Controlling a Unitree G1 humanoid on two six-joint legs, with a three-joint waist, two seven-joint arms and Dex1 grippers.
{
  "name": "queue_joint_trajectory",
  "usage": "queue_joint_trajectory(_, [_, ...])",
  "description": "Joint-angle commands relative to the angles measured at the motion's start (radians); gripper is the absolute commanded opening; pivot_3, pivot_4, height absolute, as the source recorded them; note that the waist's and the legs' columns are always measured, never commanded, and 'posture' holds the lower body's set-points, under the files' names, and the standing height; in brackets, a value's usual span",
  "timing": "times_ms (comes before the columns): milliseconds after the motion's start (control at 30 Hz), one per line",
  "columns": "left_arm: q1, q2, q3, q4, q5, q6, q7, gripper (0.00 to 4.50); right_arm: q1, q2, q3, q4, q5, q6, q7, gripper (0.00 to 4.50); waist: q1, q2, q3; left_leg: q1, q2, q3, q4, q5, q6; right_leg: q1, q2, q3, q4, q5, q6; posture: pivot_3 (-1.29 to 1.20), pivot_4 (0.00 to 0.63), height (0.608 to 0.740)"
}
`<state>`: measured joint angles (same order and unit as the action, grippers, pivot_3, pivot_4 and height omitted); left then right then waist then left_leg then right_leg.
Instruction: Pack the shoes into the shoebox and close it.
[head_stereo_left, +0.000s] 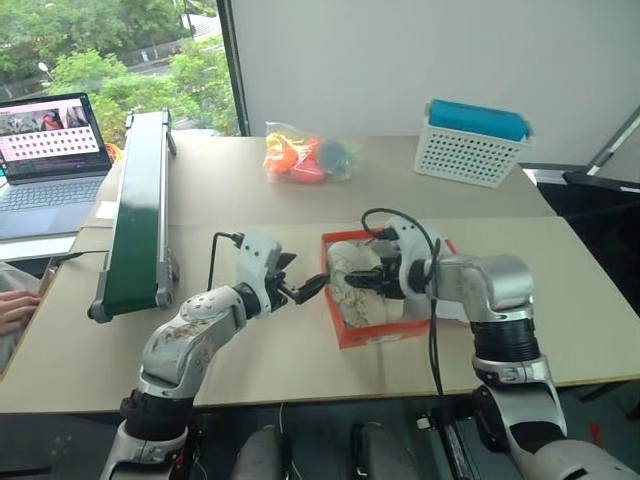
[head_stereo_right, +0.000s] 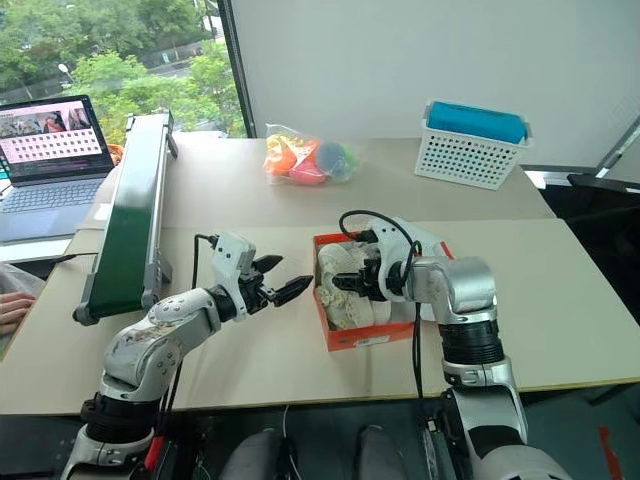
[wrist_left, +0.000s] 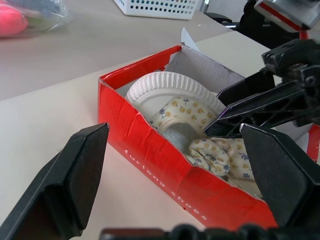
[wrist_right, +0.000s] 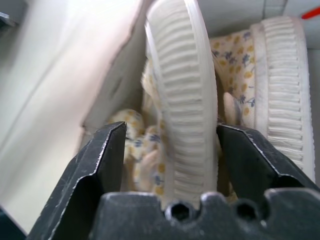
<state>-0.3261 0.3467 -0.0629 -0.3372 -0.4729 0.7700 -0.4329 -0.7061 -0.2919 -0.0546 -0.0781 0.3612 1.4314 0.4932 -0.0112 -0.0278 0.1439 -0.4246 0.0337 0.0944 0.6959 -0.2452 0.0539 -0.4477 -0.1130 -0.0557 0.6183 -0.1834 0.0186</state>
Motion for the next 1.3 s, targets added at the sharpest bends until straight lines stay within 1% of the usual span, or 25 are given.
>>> queue_joint_trajectory(33, [-0.027,0.0,-0.009,-0.005,0.004,-0.015,-0.022,4.5,-0.036,-0.005,-0.083,-0.118,0.043,0.061,-0.027,3.26,0.0,0.0,0.0,-0.003,0.0,0.0,0.0,0.0,0.0,-0.003,0.0,0.0,0.0,0.0,0.0,0.0,0.15,0.708])
queue_joint_trajectory(133, [-0.027,0.0,-0.011,-0.001,0.006,-0.017,-0.029,4.5,-0.043,-0.016,-0.106,-0.146,0.049,0.071,-0.041,3.26,0.0,0.0,0.0,-0.006,-0.001,0.001,0.001,0.001,0.001,-0.008,0.0,0.001,0.003,0.0,0.0,0.0,0.15,0.708])
queue_joint_trajectory(200, [-0.028,0.0,-0.013,0.002,0.009,-0.018,-0.031,4.5,-0.051,-0.021,-0.122,-0.152,0.047,0.064,-0.055,3.26,0.0,0.0,0.001,-0.006,-0.001,0.001,0.002,0.001,0.001,-0.008,0.0,0.001,0.004,0.0,0.001,0.0,0.15,0.708])
queue_joint_trajectory(433, [-0.026,0.0,-0.015,-0.004,0.006,-0.014,-0.032,4.5,-0.072,0.011,-0.101,-0.119,0.04,-0.013,-0.101,3.26,-0.003,0.0,0.001,-0.006,-0.001,0.002,0.002,0.001,0.001,-0.008,0.001,0.003,0.005,0.0,0.001,0.0,0.15,0.708])
queue_joint_trajectory(533, [-0.022,0.003,-0.008,-0.011,0.004,-0.011,-0.028,4.5,-0.075,0.025,-0.083,-0.124,0.044,-0.04,-0.11,2.52,-0.002,0.0,0.001,-0.006,-0.001,0.002,0.002,0.001,0.001,-0.009,0.001,0.003,0.005,-0.001,0.001,0.0,0.15,0.708])
queue_joint_trajectory(600, [-0.018,0.005,-0.003,-0.016,0.003,-0.008,-0.024,4.5,-0.08,0.026,-0.065,-0.131,0.05,-0.045,-0.109,1.72,-0.002,0.0,0.001,-0.006,-0.001,0.002,0.002,0.001,0.001,-0.008,0.001,0.004,0.005,-0.001,0.001,0.0,0.15,0.708])
queue_joint_trajectory(667, [-0.014,0.005,0.0,-0.02,0.0,-0.007,-0.022,4.5,-0.084,0.028,-0.055,-0.129,0.053,-0.047,-0.108,1.16,-0.002,0.0,0.001,-0.006,-0.001,0.002,0.002,0.001,0.001,-0.008,0.001,0.004,0.005,-0.001,0.001,0.0,0.15,0.708])
queue_joint_trajectory(733, [-0.01,0.005,-0.002,-0.024,0.0,-0.007,-0.019,4.5,-0.087,0.025,-0.041,-0.119,0.051,-0.052,-0.106,0.49,-0.002,0.0,0.002,-0.006,-0.001,0.002,0.002,0.001,0.001,-0.008,0.001,0.004,0.005,-0.001,0.002,0.0,0.15,0.708])
queue_joint_trajectory(800, [-0.007,0.004,-0.002,-0.028,0.0,-0.004,-0.014,4.5,-0.081,0.013,-0.007,-0.088,0.038,-0.067,-0.103,0.12,-0.001,0.0,0.002,-0.006,-0.001,0.002,0.002,0.001,0.001,-0.008,0.001,0.004,0.005,-0.001,0.002,0.0,0.15,0.708])
queue_joint_trajectory(933, [-0.007,0.004,0.003,-0.032,-0.003,0.0,-0.009,4.5,-0.064,-0.005,0.038,-0.044,0.028,-0.095,-0.092,0.12,-0.001,0.0,0.002,-0.006,-0.001,0.002,0.002,0.001,0.001,-0.008,0.001,0.004,0.005,-0.001,0.001,0.0,0.15,0.708])
queue_joint_trajectory(1133, [-0.005,0.003,0.01,-0.04,-0.006,0.007,0.0,4.5,-0.049,-0.03,0.147,0.15,-0.022,-0.216,-0.052,0.12,-0.002,0.0,0.002,-0.005,-0.001,0.002,0.002,0.001,0.001,-0.008,0.001,0.004,0.005,-0.001,0.001,0.0,0.15,0.708])
queue_joint_trajectory(1200, [-0.002,0.001,0.011,-0.046,-0.008,0.012,0.003,4.5,-0.05,-0.04,0.2,0.248,-0.053,-0.277,-0.023,0.12,-0.002,0.0,0.002,-0.005,-0.001,0.002,0.002,0.001,0.001,-0.007,0.001,0.005,0.005,-0.001,0.002,0.0,0.15,0.708])
queue_joint_trajectory(1300, [0.003,0.001,0.014,-0.056,-0.011,0.019,0.006,4.5,-0.065,-0.026,0.243,0.336,-0.062,-0.32,0.017,0.12,-0.002,0.0,0.001,0.001,-0.001,0.003,0.002,0.001,0.001,-0.003,0.001,0.005,0.005,-0.001,0.002,0.0,0.15,0.708])
